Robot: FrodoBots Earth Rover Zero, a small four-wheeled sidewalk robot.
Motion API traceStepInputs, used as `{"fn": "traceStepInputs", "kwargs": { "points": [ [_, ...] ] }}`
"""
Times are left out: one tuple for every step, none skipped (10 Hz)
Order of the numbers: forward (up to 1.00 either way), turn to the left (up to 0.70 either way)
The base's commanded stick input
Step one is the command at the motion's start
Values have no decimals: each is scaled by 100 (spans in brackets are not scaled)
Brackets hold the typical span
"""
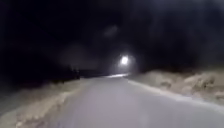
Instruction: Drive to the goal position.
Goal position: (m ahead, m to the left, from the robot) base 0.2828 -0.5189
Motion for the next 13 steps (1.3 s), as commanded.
{"fn": "traceStepInputs", "kwargs": {
  "points": [
    [100, 5],
    [100, 4],
    [100, 4],
    [100, 4],
    [100, 4],
    [100, 3],
    [100, 3],
    [100, 2],
    [100, 1],
    [100, 0],
    [100, 0],
    [100, 0],
    [100, 1]
  ]
}}
